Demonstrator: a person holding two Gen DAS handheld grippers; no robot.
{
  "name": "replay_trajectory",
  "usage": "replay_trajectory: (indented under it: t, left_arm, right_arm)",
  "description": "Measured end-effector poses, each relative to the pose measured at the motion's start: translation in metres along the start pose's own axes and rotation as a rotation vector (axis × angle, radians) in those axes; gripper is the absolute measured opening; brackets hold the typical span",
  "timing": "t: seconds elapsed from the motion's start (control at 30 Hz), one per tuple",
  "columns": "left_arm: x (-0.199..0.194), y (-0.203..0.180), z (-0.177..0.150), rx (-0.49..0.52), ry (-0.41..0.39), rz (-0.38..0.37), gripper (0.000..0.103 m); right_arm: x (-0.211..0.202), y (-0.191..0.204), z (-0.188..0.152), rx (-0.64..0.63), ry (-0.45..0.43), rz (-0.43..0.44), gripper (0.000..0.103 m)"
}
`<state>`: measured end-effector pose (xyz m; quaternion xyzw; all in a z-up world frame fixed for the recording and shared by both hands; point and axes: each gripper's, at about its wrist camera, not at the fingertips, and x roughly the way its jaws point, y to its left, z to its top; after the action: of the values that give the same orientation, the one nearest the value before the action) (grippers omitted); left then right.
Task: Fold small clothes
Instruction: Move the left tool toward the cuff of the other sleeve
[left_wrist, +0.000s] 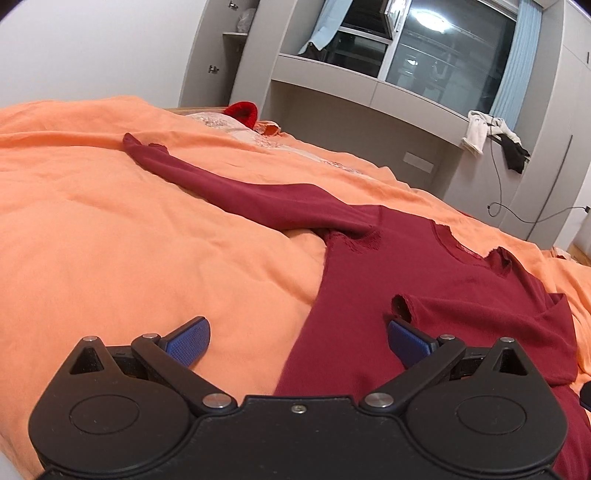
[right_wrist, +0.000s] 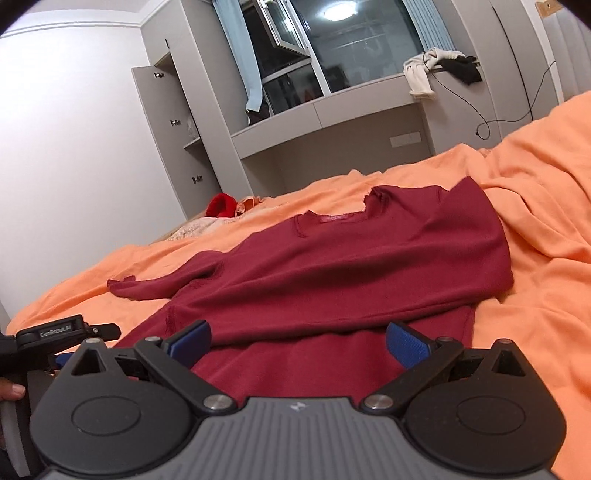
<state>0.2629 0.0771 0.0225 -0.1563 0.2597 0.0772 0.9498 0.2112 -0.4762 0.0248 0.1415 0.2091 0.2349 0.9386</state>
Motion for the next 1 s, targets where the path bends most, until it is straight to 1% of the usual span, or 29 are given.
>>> replay_trajectory:
  t: [0.1, 0.17, 0.27, 0.4, 0.5, 0.67, 0.87, 0.93, 1.0]
  left_arm:
    - [0.005, 0.0, 0.003, -0.001, -0.014, 0.033, 0.102]
    - [0.008, 0.002, 0.009, -0.019, -0.007, 0.056, 0.102]
    - [0.009, 0.006, 0.02, -0.041, 0.006, 0.071, 0.102]
    - [0.013, 0.01, 0.037, -0.011, 0.03, 0.116, 0.102]
    - [0.017, 0.021, 0.051, -0.001, 0.033, 0.155, 0.102]
    - [0.023, 0.045, 0.075, 0.005, -0.004, 0.206, 0.102]
    - [0.035, 0.073, 0.102, 0.087, -0.069, 0.214, 0.102]
    - [0.044, 0.083, 0.11, 0.114, -0.082, 0.232, 0.103]
    - [0.056, 0.094, 0.118, 0.112, -0.086, 0.254, 0.102]
  right_arm:
    - [0.006, 0.008, -0.002, -0.033, 0.034, 0.017, 0.103]
    - [0.01, 0.009, -0.004, -0.062, 0.047, 0.006, 0.103]
    - [0.014, 0.011, -0.009, -0.095, 0.071, -0.005, 0.103]
    - [0.014, 0.014, -0.013, -0.133, 0.087, 0.004, 0.103]
    - [0.015, 0.011, -0.014, -0.126, 0.097, 0.009, 0.103]
    - [0.019, 0.007, -0.016, -0.113, 0.116, 0.018, 0.103]
    - [0.018, 0.006, -0.023, -0.129, 0.114, 0.025, 0.103]
    - [0.019, 0.008, -0.026, -0.149, 0.115, 0.02, 0.103]
    - [0.02, 0.01, -0.028, -0.166, 0.117, 0.012, 0.103]
